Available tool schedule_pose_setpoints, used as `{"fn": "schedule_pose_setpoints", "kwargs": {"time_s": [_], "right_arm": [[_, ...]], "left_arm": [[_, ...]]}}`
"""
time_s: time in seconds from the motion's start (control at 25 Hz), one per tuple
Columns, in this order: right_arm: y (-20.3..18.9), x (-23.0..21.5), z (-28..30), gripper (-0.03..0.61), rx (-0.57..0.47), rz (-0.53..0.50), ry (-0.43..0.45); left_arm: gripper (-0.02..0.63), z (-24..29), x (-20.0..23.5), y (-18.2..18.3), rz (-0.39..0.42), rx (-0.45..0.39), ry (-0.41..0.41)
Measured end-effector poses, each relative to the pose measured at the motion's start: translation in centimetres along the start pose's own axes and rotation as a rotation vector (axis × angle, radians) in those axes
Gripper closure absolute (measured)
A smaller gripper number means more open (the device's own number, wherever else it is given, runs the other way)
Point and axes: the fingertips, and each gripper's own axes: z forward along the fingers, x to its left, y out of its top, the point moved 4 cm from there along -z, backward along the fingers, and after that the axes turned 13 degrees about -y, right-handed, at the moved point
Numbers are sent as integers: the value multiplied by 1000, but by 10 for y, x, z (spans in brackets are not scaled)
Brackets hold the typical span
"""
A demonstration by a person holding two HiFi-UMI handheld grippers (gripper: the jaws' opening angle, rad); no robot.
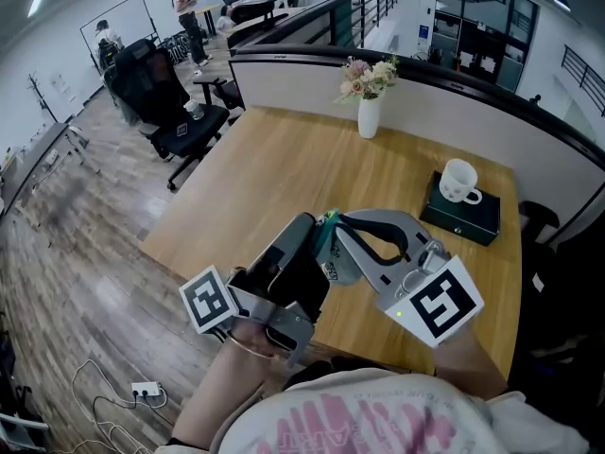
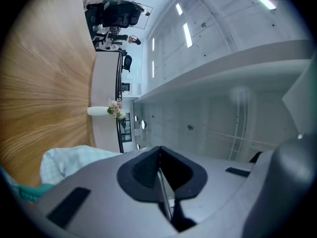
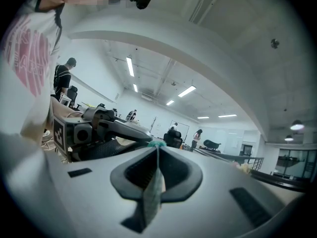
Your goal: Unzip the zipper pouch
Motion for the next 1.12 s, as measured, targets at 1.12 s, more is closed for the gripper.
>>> {"fn": "schedule_pose_setpoints", "kwargs": {"time_s": [1.12], "right_arm": [[-4,-15,6,568,74,168,-129]], "left_arm": [[611,-5,-6,-7,35,34,7]]}}
